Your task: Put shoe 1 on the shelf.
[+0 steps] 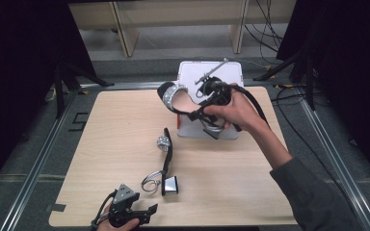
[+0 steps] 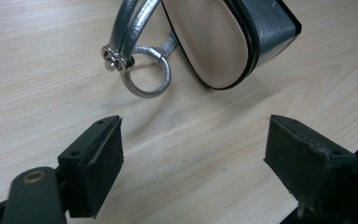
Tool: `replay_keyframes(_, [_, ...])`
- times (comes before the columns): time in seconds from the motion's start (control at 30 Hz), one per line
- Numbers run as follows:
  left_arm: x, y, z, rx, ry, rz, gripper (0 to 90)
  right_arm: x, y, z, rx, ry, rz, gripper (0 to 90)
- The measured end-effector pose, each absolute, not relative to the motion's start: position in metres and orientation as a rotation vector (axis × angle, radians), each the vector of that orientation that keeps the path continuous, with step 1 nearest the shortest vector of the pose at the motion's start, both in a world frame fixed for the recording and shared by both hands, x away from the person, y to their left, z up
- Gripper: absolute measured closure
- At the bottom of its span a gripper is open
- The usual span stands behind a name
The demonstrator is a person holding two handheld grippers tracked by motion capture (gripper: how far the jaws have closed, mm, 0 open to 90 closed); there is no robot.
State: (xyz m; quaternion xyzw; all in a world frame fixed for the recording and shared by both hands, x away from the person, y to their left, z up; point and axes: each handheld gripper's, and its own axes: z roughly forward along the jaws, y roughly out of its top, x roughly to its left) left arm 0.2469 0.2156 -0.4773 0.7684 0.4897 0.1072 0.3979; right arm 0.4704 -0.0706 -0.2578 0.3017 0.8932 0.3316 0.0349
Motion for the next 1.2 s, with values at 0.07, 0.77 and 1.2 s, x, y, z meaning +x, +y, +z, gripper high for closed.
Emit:
replay_keyframes(0.07, [0.246, 0.215, -0.477, 1.944, 1.242, 0.272, 18.4, 0.495, -0.071, -0.251, 1.066, 2.683, 0.979, 42.7])
replay_keyframes(0.77, [0.245, 0.215, -0.476, 1.924, 1.226, 0.262, 18.8, 0.599, -0.076, -0.27, 1.661, 2.345, 0.775, 42.7])
replay_keyframes(1.2, [0.245, 0.216, -0.475, 1.923, 1.218, 0.261, 18.9, 0.614, -0.071, -0.284, 1.737, 2.28, 0.719, 41.7])
